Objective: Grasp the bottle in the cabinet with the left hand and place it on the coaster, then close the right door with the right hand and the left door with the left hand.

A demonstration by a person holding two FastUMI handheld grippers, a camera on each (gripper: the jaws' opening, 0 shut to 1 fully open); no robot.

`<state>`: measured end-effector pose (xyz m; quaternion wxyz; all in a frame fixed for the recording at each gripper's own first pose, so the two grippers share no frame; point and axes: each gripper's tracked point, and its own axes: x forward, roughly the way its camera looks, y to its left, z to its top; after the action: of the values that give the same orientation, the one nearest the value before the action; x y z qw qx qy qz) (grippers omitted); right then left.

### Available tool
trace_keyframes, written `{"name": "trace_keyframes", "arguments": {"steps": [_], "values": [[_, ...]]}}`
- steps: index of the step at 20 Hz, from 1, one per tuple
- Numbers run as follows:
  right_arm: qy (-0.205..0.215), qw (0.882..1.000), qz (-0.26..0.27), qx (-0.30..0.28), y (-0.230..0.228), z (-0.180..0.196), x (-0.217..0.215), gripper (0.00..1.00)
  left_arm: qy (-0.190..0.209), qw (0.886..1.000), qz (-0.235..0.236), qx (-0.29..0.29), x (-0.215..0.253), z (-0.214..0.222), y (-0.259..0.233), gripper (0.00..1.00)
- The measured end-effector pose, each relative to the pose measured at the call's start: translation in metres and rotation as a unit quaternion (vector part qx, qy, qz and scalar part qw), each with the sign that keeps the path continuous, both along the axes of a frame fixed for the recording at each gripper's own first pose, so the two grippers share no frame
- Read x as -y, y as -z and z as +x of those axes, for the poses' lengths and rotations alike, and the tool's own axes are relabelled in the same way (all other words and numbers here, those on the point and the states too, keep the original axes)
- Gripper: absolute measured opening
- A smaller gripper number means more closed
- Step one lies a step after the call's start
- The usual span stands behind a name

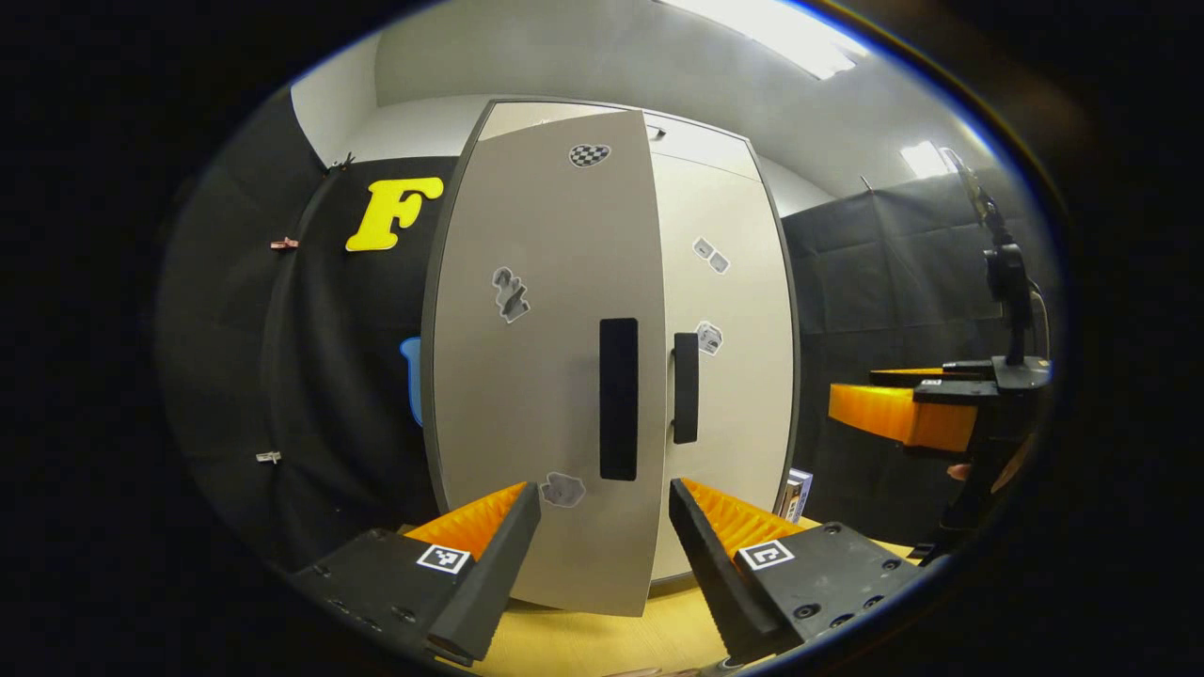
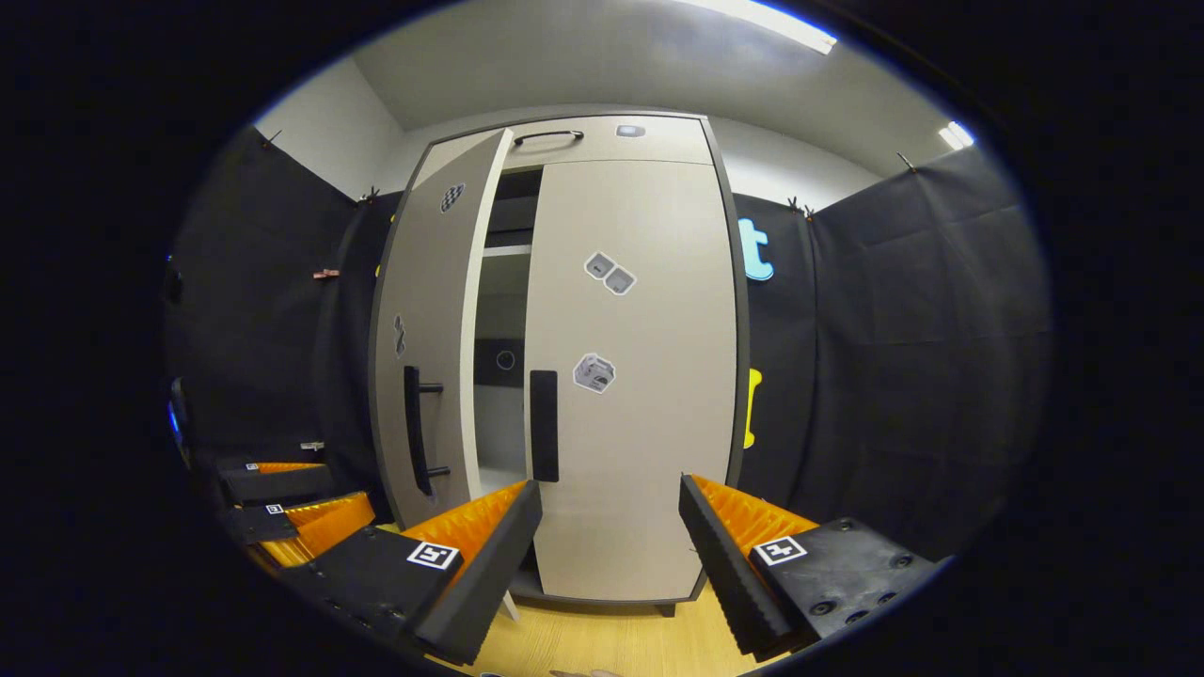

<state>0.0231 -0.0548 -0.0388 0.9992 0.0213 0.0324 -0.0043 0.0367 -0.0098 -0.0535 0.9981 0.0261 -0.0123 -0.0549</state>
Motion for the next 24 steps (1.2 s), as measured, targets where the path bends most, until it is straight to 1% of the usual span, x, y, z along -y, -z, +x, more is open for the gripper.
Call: {"name": "trace_keyframes", "arguments": {"steps": [2, 5, 15, 18, 22, 24], "values": [[-0.007, 1.000, 0.003, -0.002, 0.002, -0.003, -0.003, 0.98, -0.011, 1.000, 0.003, 0.005, -0.001, 0.004, -0.005, 0.88], [-0.008, 1.000, -0.010, -0.002, 0.003, -0.006, -0.002, 0.98, -0.026, 1.000, 0.002, 0.005, -0.001, 0.010, -0.007, 0.88], [-0.019, 0.999, 0.027, 0.010, -0.008, -0.007, -0.001, 0.97, -0.020, 1.000, 0.011, 0.011, 0.012, 0.010, -0.010, 0.88], [-0.024, 1.000, 0.015, 0.012, -0.008, -0.008, -0.002, 0.98, -0.023, 1.000, 0.007, 0.011, 0.011, 0.008, -0.011, 0.88], [-0.033, 0.999, 0.004, 0.019, -0.008, -0.008, -0.006, 0.97, -0.028, 0.999, 0.015, 0.011, 0.008, 0.006, -0.010, 0.88], [-0.027, 0.999, -0.002, 0.016, -0.006, -0.008, -0.003, 0.97, -0.031, 0.999, 0.019, 0.012, 0.009, 0.007, -0.008, 0.88]]}}
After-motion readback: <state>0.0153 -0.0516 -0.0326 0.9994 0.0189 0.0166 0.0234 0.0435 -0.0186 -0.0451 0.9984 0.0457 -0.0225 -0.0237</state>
